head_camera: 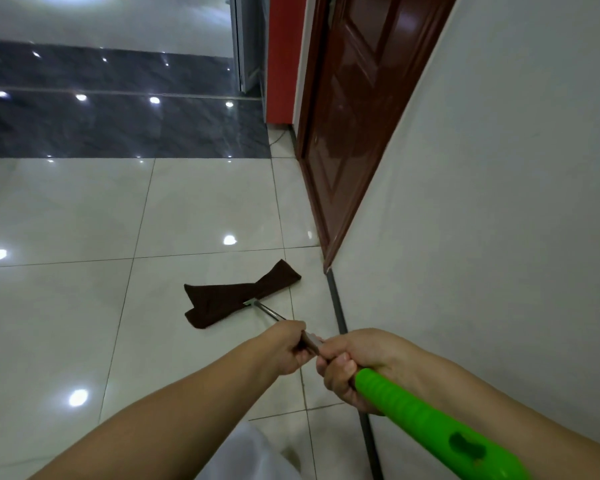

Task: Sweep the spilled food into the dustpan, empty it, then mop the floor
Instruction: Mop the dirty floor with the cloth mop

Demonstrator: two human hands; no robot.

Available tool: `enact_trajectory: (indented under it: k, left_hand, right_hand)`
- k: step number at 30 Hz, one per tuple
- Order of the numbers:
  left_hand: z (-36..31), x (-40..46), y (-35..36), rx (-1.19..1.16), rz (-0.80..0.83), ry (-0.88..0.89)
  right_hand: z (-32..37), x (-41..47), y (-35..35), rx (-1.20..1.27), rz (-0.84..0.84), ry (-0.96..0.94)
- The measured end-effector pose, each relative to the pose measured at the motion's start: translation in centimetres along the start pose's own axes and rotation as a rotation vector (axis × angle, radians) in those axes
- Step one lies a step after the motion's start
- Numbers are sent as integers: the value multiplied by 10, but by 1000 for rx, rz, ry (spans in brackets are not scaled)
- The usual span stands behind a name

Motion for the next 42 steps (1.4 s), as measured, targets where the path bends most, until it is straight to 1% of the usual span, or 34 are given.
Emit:
enact_trajectory:
  k: [6,12,19,29,35,42]
  left_hand:
    - [-6,0,-7,-55,-4,-5]
    - [-24,18,-22,-67,-20,-7]
    - [-71,39,-28,-22,-9,-7]
    - [-207,68,-46,-57,-30,43]
    - [-296,92,-64,-68,-73,64]
    - [-392,126,-69,-96,-61,64]
  right_hand:
    - [6,3,8,-56,-2,-9]
    - [20,24,21,-114,-42,-12]
    - [58,43,45,-115,-36,-14]
    - [163,91,117,-53,-6,-4]
    - [230,131,165,-128,-50,25]
    - [316,175,208,-179,-15,-7]
Point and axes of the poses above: each hand's wrist, its own x-axis towards the middle knuckle, its own y-axis out of the palm, z = x × y, the point moved 9 cm from there along x, towards the middle knuckle, and after that the axes turned 5 degrees about -x, right-handed, at the moved point
